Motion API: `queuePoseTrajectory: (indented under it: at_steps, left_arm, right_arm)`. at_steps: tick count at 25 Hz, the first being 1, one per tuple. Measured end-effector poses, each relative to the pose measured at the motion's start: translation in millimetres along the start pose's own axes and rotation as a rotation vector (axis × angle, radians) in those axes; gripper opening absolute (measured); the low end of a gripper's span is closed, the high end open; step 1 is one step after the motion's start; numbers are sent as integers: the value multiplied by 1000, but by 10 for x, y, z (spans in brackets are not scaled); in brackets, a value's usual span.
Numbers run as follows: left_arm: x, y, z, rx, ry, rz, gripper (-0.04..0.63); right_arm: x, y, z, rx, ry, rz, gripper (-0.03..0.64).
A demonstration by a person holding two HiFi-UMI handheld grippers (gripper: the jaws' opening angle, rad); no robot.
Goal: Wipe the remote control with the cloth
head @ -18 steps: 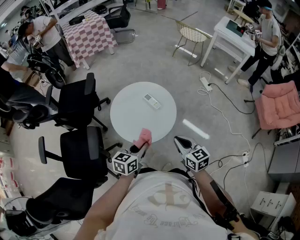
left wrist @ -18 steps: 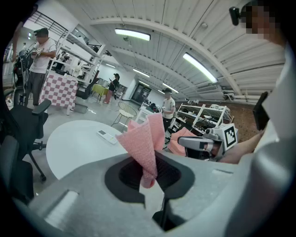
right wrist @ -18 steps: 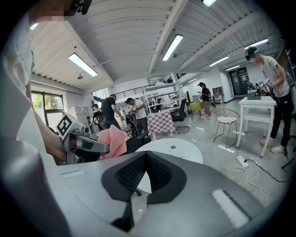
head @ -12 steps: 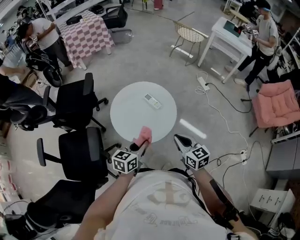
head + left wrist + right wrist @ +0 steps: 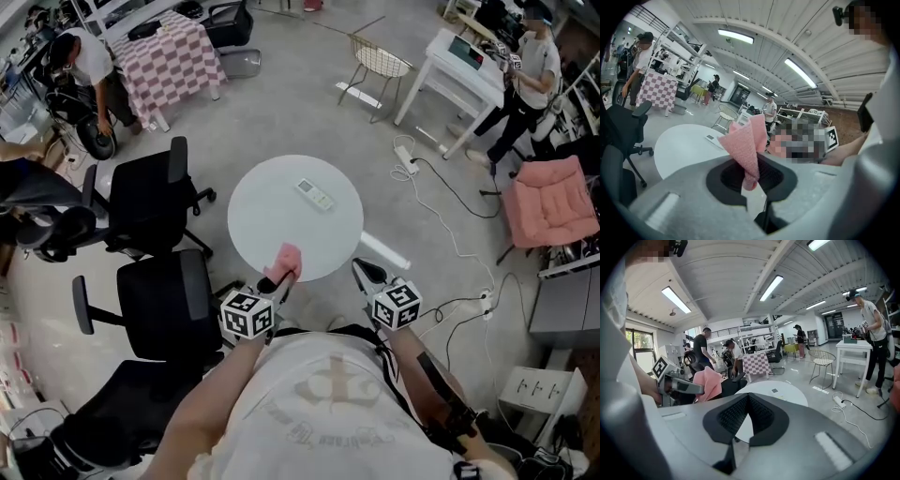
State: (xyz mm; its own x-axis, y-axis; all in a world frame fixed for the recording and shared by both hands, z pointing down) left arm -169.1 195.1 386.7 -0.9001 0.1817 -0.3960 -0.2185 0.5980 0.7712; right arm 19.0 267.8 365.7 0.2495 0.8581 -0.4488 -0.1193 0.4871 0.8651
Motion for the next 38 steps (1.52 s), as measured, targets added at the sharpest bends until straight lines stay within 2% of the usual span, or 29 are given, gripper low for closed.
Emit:
queuePoseTrajectory:
  at_steps: [10,17,21,27,33,38]
  left_arm:
    - [-17,-26,-189,30,-1,6,38]
    - [-183,-76,-443,67,-61,-15,38]
    - [-429,-214,-555,66,-86,-40,38]
    - [-958,-501,-551,31,-102,-94,38]
    - [-1360,-548,-579,40,-127,-173,38]
    - [-1602,-588,-658,58,-161,-205,38]
  right_arm:
    - [-268,-145,4,35,-12,-38,8]
    - [-642,-130,226,54,-72,-87,8]
    - [-926,-167,397,80,-114,-120,8]
    - [-1257,-284,888,126,-158,-179,8]
    - [-1545,-197,1280,167,-184,-268,8]
    - [-1756,-36,1484,196,-219,-341,8]
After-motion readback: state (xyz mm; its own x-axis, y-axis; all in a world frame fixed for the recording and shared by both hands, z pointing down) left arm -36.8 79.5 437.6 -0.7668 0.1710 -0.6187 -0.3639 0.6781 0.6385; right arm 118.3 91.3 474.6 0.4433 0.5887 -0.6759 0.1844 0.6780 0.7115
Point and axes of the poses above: the fingertips, and each gripper's own axes: x backward along the fingers, z to its right, y out of its underside, the point moved 4 cm from there along x, backward along the fingers, and after that the axes turned 2 degrees about -z, right-handed, at the moved point
